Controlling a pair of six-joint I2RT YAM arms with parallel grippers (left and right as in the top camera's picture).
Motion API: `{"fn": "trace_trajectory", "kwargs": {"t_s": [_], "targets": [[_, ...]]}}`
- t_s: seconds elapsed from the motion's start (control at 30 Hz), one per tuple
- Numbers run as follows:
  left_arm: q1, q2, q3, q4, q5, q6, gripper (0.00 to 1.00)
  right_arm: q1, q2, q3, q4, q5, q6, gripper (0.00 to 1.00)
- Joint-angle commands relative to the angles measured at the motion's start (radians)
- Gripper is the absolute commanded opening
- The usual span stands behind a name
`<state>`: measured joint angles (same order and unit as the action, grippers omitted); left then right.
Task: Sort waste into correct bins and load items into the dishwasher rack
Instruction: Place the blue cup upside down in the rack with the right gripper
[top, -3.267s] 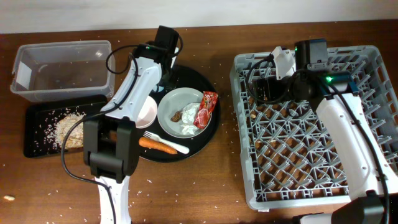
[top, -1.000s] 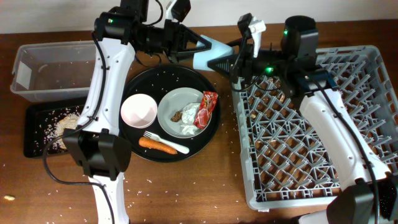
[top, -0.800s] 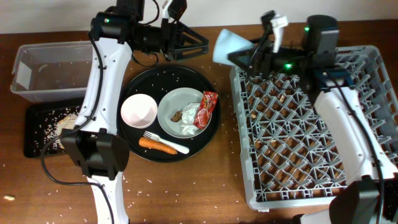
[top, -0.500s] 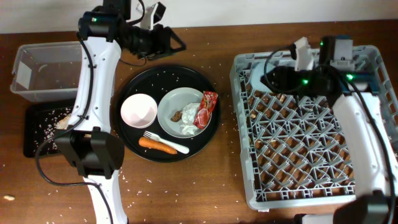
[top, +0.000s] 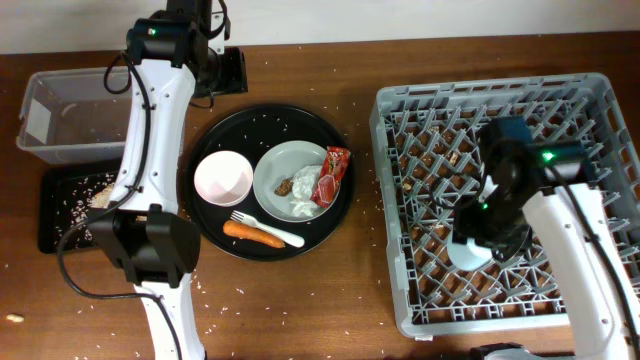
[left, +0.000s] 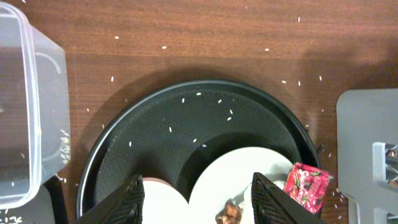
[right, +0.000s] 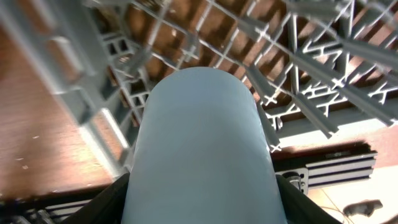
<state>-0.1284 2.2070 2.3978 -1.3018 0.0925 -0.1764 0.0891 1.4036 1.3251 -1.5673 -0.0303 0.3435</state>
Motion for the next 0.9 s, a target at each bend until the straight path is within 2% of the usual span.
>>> {"fn": "trace_trajectory", "kwargs": {"t_s": [0.0, 0.13, 0.17, 0.23, 0.27, 0.3, 0.33, 0.43, 0.53, 0.63, 0.87], "targets": [[0.0, 0.0, 0.006, -0.001, -0.015, 0.013, 0.55, 0.009, -0.005, -0.098, 0.037, 0.026, 0.04, 0.57], [0.0, 0.0, 0.006, -0.002, -0.015, 0.013, 0.55, 0.009, -0.004, -0.207, 0.141, -0.003, 0.04, 0.57], [0.0, 0.0, 0.006, -0.002, -0.015, 0.013, 0.55, 0.009, -0.004, -0.228, 0.161, -0.003, 0.04, 0.61], [0.0, 0.0, 0.006, -0.003, -0.015, 0.013, 0.56, 0.009, -0.004, -0.256, 0.206, -0.003, 0.04, 0.82], [0.0, 0.0, 0.006, -0.005, -0.015, 0.013, 0.56, 0.009, -0.003, -0.256, 0.223, -0.003, 0.04, 0.9], [0.0, 0.0, 0.006, -0.009, -0.015, 0.013, 0.56, 0.009, -0.003, -0.255, 0.234, -0.003, 0.04, 0.92], [0.0, 0.0, 0.006, -0.013, -0.015, 0.013, 0.61, 0.009, -0.003, -0.255, 0.248, -0.003, 0.04, 0.94], [0.0, 0.0, 0.006, -0.017, -0.015, 0.013, 0.66, 0.009, -0.003, -0.21, 0.258, -0.003, 0.04, 0.94], [0.0, -0.001, 0.006, -0.025, -0.011, 0.013, 0.67, 0.009, -0.004, 0.079, 0.234, -0.005, 0.016, 0.94], [0.0, -0.002, 0.006, -0.064, -0.011, 0.014, 0.7, 0.019, -0.003, 0.286, 0.251, -0.048, -0.051, 0.91], [0.0, -0.006, 0.01, -0.211, 0.042, 0.13, 0.72, 0.256, 0.091, 0.328, 0.425, -0.048, -0.051, 0.89]]}}
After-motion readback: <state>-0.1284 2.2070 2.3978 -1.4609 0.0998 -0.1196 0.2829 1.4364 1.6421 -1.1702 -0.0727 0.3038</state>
